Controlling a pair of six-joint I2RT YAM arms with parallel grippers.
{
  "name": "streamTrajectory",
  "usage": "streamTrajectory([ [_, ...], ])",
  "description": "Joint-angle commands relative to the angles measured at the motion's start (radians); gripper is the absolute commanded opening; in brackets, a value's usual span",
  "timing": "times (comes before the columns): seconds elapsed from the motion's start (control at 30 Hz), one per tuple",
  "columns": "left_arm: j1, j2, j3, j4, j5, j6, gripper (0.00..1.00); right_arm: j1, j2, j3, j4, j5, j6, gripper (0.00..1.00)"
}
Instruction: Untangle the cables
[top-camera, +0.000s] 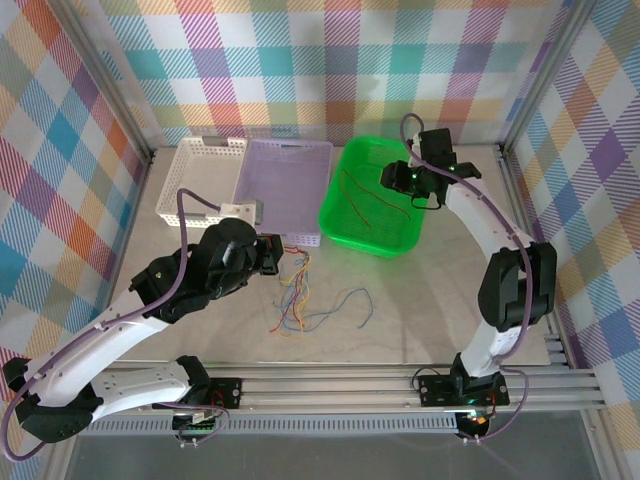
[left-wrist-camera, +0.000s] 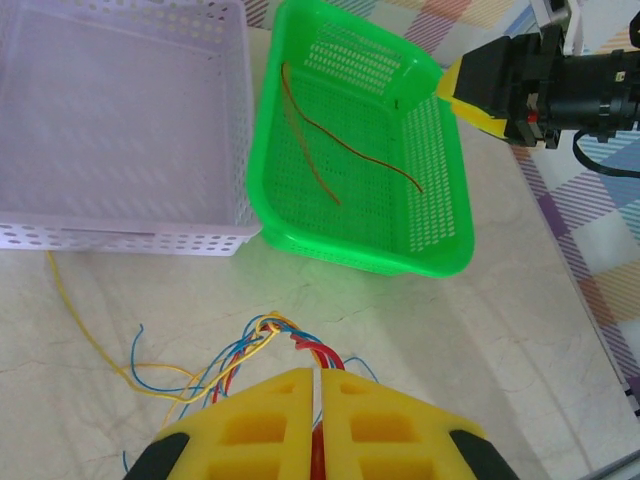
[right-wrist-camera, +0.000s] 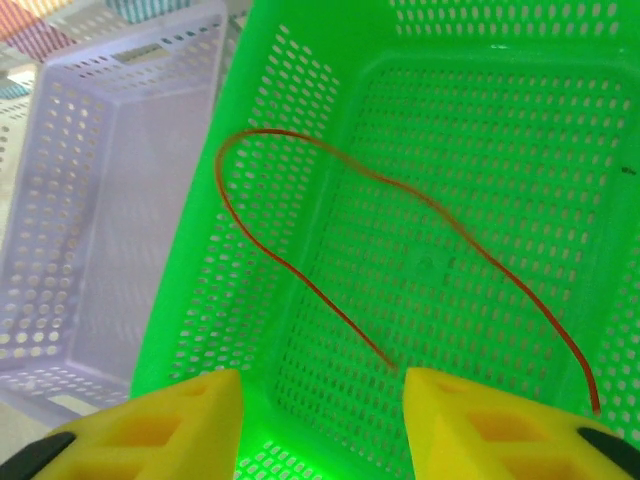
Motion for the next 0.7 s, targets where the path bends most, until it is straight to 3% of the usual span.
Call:
streamTrajectory([
  [0.0,0.011,-0.003,0.001,0.040,0.010,-0.007,0.00,-0.004,-0.087,-0.018,0.029,-0.041,-0.003,0.51],
  [0.13,0.011,-0.006,-0.001,0.049,0.010,-0.007,0.00,0.005,-0.193,-0.098,0.072,-0.091,0.025,0.55],
  [0.43,0.011,-0.002,-0.006,0.068,0.011,-0.004,0.00,0.135,-0.455,-0.392,0.259,-0.360,0.119,0.63],
  [0.67,0.011,-0.005,-0.031,0.093,0.011,-0.009,0.00,0.365,-0.604,-0.612,0.412,-0.383,0.147,0.67],
])
